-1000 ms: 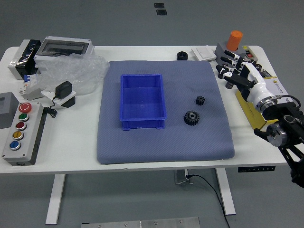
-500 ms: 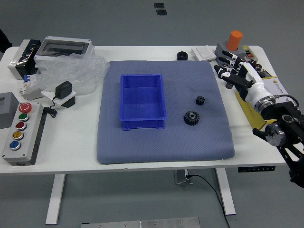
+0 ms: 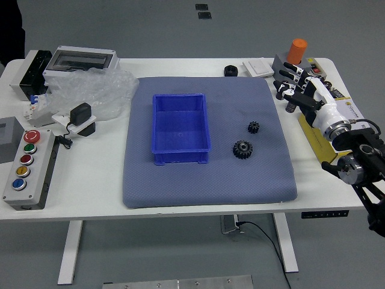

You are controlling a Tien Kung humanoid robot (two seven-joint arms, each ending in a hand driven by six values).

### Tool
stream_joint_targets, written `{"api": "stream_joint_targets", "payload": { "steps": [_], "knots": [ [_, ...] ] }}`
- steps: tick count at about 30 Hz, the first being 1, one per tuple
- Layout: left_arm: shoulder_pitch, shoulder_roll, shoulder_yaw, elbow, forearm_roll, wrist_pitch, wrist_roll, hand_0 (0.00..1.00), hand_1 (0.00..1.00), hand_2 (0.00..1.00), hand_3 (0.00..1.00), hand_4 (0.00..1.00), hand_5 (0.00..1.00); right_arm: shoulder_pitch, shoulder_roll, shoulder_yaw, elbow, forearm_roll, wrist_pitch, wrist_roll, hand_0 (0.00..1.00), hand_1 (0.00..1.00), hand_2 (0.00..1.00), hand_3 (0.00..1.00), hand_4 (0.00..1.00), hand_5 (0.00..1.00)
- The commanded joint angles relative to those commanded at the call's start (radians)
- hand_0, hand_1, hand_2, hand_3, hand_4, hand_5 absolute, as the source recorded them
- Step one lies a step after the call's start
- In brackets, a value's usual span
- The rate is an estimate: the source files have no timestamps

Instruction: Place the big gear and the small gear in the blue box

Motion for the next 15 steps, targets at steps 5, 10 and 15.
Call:
{"api": "stream_joint_targets", "payload": {
  "steps": [5, 10, 15],
  "knots": [
    [0.001, 0.000, -0.002, 0.000, 0.000, 0.000, -0.001, 0.851, 0.800, 0.801, 0.845, 0.584, 0.059, -0.001, -0.002, 0.008, -0.001, 0.005, 0.001, 0.001, 0.823, 0.746, 0.872, 0.886, 0.722, 0.118],
    [0.002, -0.003, -0.003, 0.000, -0.001, -0.001, -0.002, 0.851, 0.800, 0.801, 0.845, 0.584, 0.059, -0.003, -0.003, 0.014, -0.003, 0.011, 0.003, 0.003, 0.823, 0.744, 0.867, 0.884, 0.723, 0.118],
    [0.003, -0.004, -0.004, 0.000, -0.002, 0.000, -0.002, 0.851, 0.800, 0.801, 0.845, 0.583, 0.059, -0.005, -0.003, 0.020, -0.005, 0.016, 0.004, 0.006, 0.823, 0.745, 0.867, 0.884, 0.724, 0.122]
  ]
}}
